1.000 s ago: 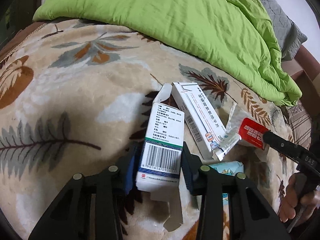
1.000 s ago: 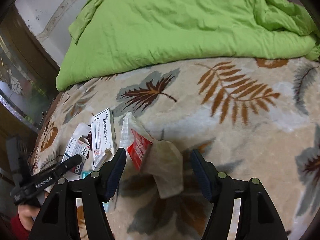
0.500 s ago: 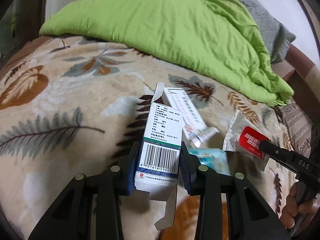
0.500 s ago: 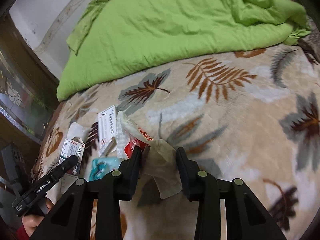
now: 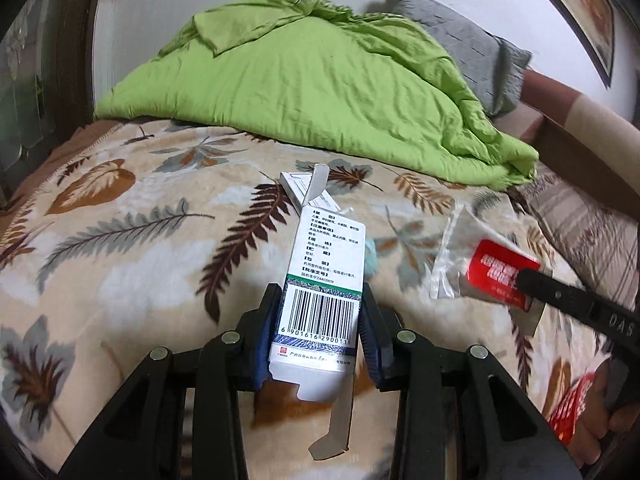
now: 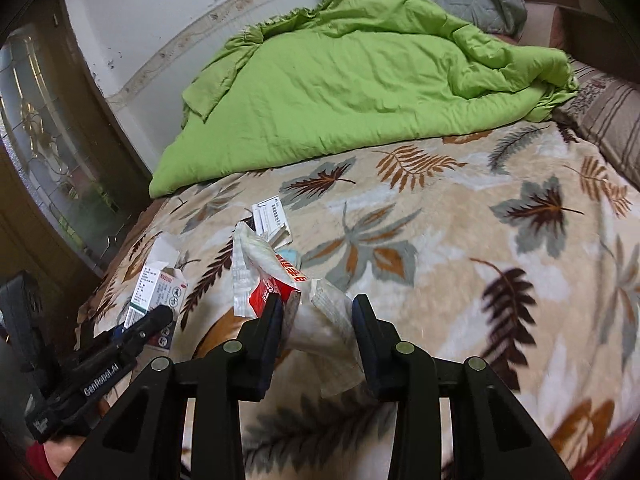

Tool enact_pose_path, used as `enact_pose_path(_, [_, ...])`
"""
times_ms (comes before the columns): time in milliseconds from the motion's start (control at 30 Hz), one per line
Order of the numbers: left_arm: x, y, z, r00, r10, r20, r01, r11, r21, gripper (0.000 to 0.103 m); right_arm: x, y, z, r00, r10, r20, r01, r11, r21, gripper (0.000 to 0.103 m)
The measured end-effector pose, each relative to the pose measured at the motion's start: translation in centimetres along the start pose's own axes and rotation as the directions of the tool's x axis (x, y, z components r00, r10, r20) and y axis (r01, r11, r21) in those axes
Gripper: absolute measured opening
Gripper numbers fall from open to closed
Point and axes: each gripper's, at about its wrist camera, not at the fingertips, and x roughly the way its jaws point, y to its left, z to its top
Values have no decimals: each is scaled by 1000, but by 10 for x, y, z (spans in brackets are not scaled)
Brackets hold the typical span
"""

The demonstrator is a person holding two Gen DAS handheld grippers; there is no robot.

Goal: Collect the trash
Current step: 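Lift the white medicine box and clear plastic bag above the bed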

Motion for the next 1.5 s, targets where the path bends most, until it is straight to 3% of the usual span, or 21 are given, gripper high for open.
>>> enact_pose_path(200, [-26, -15, -26, 999, 38, 38, -40, 998, 46, 36, -21, -4, -25, 1000, 6, 8, -7, 1000, 30, 39])
enact_pose_path(500, [-31, -23, -39, 995, 85, 60, -91, 991, 94, 36, -31, -8, -50, 1000, -11, 12, 11, 999, 38, 39])
enact_pose_path(867, [-36, -30, -44, 989, 115, 90, -127, 983, 133, 36, -32, -13, -55, 1000, -15, 21, 14, 998, 58, 39])
enact_pose_path(1500, [-35, -30, -45, 990, 113, 86, -123, 984, 132, 36, -28, -13, -55, 1000, -14, 5, 14, 998, 56, 39])
